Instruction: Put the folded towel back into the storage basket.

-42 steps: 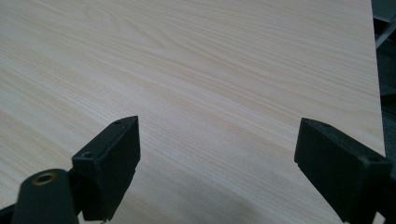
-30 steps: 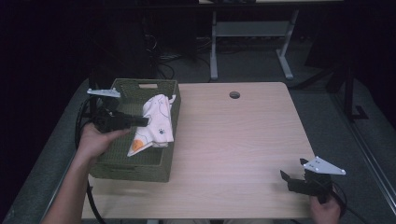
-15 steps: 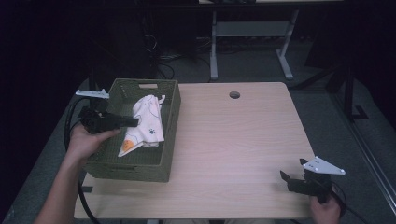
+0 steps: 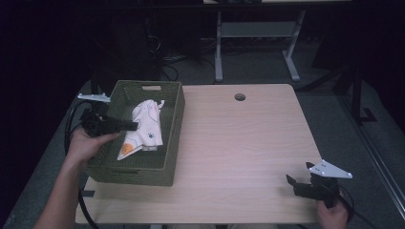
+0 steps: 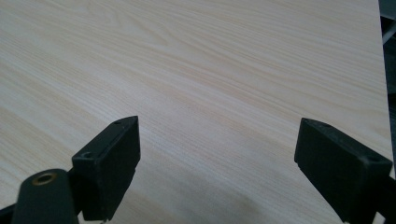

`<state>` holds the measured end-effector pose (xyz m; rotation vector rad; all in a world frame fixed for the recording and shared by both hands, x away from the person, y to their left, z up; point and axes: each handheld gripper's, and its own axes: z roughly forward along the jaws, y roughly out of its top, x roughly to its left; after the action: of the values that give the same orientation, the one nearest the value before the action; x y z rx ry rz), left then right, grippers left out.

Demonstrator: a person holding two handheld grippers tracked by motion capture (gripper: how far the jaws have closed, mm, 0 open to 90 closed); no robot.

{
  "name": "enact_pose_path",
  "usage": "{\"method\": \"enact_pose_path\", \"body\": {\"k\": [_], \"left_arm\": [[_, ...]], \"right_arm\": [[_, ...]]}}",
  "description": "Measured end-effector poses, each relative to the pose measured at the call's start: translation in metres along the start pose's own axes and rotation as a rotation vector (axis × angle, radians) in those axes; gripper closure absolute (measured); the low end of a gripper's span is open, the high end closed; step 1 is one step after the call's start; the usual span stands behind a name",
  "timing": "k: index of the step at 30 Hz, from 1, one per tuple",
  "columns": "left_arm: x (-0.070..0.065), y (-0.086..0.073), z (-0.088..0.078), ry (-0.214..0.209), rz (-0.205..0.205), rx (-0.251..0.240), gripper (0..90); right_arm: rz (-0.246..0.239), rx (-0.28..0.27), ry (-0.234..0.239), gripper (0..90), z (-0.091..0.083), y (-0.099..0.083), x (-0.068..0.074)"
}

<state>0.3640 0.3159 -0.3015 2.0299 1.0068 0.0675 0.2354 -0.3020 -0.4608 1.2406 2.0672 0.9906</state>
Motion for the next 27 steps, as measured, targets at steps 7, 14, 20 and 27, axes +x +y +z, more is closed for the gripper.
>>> {"method": "enact_pose_path", "body": {"k": [7,14,20,27], "left_arm": [[0.011,0.000,0.005,0.013,-0.006,0.017,82.5],[0.020,-0.001,0.016,0.013,-0.002,0.048,82.3],[0.027,-0.005,0.022,0.022,0.000,0.071,82.3],[0.035,-0.011,0.028,0.036,-0.019,0.095,82.3]], "right_arm": [[-0.003,0.017,-0.011,13.9,0.003,0.000,0.000],[0.021,0.019,-0.010,13.9,0.004,-0.003,-0.002],[0.022,0.032,-0.014,13.9,0.006,-0.003,0.000],[0.018,0.036,-0.013,13.9,0.006,-0.003,0.001]]}}
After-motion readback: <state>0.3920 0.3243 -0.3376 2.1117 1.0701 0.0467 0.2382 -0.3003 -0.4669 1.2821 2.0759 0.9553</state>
